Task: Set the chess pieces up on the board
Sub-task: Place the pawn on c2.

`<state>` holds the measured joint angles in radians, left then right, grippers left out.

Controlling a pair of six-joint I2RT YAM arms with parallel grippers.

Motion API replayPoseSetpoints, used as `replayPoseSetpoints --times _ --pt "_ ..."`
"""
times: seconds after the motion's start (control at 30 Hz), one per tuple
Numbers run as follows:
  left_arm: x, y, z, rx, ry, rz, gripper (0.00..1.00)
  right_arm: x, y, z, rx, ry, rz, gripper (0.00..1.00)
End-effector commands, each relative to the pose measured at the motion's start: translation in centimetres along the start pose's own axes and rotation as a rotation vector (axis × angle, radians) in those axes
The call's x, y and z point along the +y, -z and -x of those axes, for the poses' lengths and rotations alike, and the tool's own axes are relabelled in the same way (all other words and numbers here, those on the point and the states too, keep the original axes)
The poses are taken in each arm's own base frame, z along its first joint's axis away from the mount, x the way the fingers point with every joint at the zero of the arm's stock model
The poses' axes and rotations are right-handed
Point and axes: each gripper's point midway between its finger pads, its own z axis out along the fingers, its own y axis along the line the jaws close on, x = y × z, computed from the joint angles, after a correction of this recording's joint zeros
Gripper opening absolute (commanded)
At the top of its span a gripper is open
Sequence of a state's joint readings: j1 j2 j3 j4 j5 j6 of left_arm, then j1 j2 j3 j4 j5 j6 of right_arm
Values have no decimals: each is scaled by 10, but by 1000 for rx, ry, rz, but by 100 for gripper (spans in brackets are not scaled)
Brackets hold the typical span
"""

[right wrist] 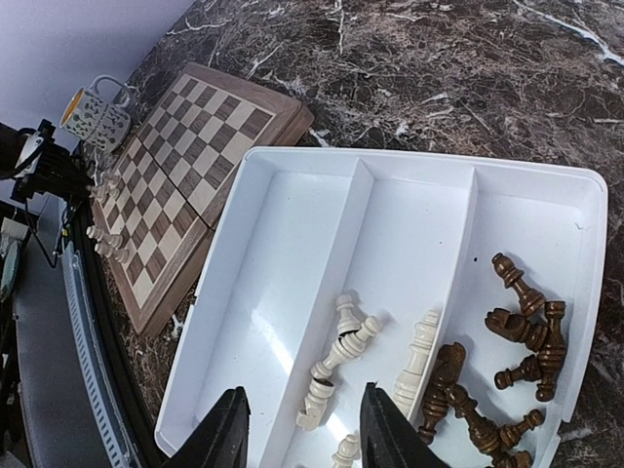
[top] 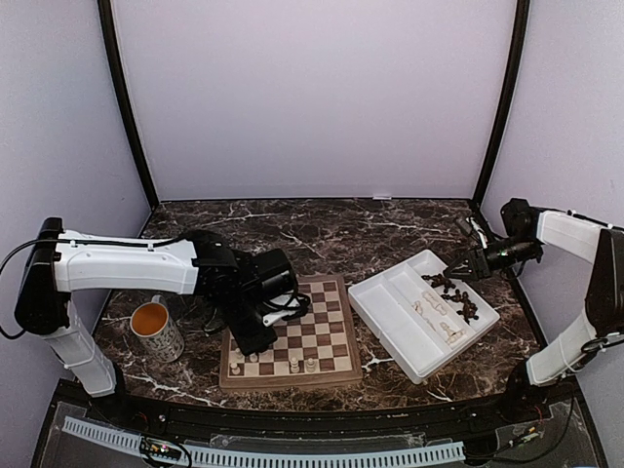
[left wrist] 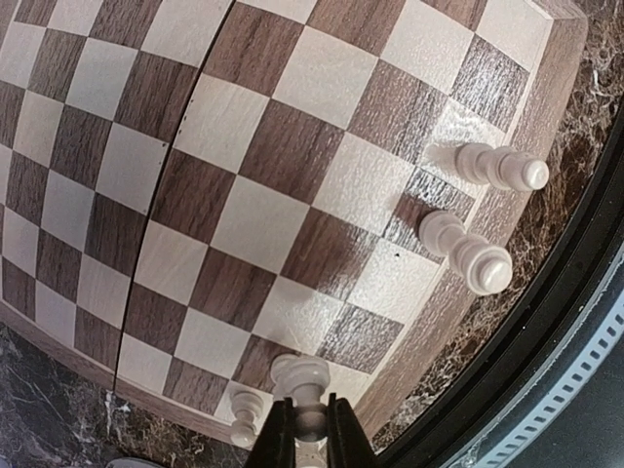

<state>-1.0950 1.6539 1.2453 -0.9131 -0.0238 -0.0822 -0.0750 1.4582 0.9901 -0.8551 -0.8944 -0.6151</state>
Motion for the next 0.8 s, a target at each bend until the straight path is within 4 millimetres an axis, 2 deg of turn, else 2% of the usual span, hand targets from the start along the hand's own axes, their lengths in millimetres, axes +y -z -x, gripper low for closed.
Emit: replayPoseSetpoints --times 0.0,0.63,0.77 --pt "-1 -7 4 -1 -4 -17 6 2 2 3 -13 21 -9 41" --pt "7 -28 3 54 10 -13 9 1 -1 1 -4 20 3 41" --pt "1 -31 1 72 7 -46 10 1 -1 0 -2 17 4 41"
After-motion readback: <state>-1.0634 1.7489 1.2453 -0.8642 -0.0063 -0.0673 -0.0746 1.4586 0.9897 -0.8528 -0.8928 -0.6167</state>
